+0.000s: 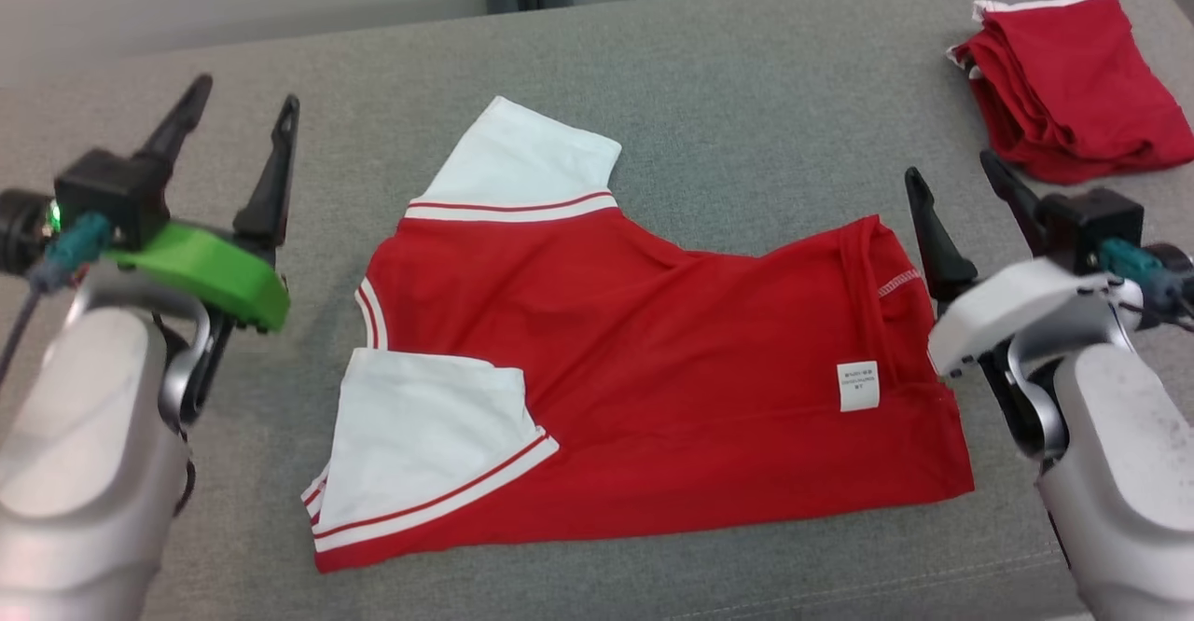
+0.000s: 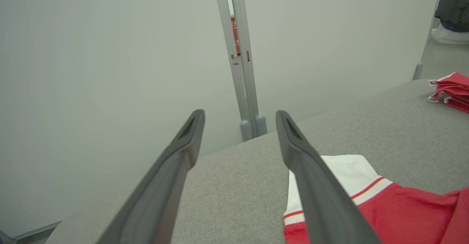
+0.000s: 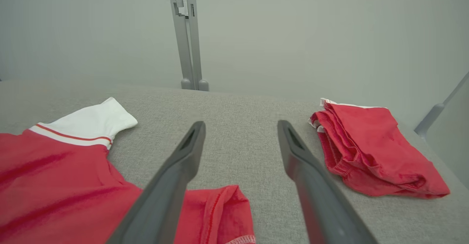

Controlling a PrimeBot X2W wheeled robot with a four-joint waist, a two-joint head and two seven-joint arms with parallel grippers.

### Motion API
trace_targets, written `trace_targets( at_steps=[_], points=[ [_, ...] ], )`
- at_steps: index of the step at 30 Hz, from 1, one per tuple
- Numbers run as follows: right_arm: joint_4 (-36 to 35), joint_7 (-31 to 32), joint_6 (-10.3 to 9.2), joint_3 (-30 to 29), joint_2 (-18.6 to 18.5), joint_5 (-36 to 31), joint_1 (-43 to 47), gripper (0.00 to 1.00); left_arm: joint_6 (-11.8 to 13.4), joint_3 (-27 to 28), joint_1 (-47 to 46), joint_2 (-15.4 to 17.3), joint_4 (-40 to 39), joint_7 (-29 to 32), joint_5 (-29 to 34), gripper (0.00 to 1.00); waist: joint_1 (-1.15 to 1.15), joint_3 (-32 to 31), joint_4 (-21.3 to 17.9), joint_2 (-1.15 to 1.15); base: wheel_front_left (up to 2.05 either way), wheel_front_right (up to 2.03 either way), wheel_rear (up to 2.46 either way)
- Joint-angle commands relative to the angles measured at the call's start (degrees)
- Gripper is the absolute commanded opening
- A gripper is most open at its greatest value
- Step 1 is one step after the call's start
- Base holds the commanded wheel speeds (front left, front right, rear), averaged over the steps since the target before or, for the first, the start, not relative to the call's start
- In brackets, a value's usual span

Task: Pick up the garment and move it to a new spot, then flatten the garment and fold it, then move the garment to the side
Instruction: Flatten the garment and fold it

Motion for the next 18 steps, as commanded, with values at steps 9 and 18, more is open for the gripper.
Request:
trace_targets(
  at_steps=[9,18],
  points=[
    [11.9,6.8,0.0,7.7,1.4,2.2,-13.5,1.0,-0.2,-16.9,-19.1,6.0,9.6,8.0,-14.4,1.0,0.0,11.9,-7.0,0.0,0.0,0.0,0.0],
    [19.3,8.2,0.0,14.8,4.0,7.1,-20.7,1.0,-0.2,-29.5,-27.6,9.4,16.0,13.3,-25.7,1.0,0.0,16.3,-10.8,0.0,0.0,0.0,0.0]
  ],
)
